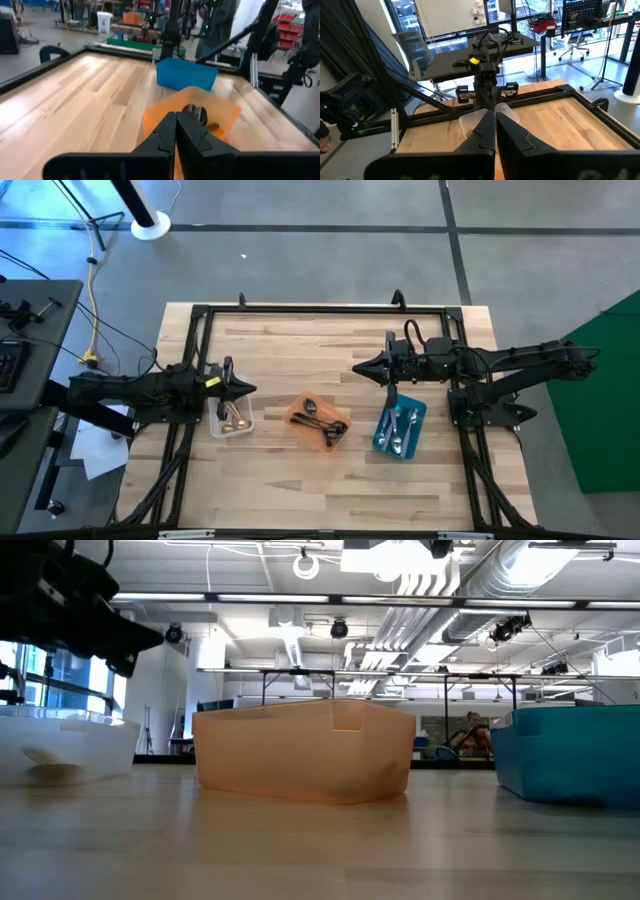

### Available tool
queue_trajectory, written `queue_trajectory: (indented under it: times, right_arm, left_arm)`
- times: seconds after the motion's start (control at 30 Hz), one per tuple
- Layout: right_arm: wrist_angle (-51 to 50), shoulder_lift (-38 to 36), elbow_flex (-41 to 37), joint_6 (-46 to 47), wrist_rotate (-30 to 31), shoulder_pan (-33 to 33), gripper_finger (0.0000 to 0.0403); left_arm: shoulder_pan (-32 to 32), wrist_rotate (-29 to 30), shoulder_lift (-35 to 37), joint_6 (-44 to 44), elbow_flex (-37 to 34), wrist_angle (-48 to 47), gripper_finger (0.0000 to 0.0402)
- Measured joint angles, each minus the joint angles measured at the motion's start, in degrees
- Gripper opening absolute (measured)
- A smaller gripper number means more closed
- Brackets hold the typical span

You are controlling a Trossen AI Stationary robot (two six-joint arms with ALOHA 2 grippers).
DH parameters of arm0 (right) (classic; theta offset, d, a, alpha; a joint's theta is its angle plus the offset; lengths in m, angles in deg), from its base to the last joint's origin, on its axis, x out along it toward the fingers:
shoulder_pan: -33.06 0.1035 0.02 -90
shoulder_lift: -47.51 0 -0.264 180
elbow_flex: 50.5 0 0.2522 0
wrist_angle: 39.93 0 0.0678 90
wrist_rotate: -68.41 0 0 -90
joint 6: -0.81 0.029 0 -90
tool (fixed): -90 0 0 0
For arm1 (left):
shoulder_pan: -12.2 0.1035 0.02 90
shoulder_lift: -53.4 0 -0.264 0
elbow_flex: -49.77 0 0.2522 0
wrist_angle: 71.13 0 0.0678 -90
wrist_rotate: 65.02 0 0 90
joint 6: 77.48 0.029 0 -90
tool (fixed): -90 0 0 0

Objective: Sort silverware by color (type)
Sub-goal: Return to Home Position

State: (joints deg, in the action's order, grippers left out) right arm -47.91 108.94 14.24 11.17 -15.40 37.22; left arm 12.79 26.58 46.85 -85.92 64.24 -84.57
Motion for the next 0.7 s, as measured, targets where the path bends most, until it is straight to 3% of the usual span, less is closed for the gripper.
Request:
queue_trajectory:
  times: [0.5, 0.7]
  right_arm:
    - [0.0, -0.3, 0.0, -2.5, -0.4, 0.1, 0.0]
    - [-2.6, -4.3, -0.3, -5.1, -0.7, 0.1, 0.0]
  left_arm:
    - [1.8, 2.0, 0.9, -4.4, 0.0, 0.6, 0.0001]
    - [1.8, 2.0, 0.9, -4.4, 0.0, 0.6, 0.0001]
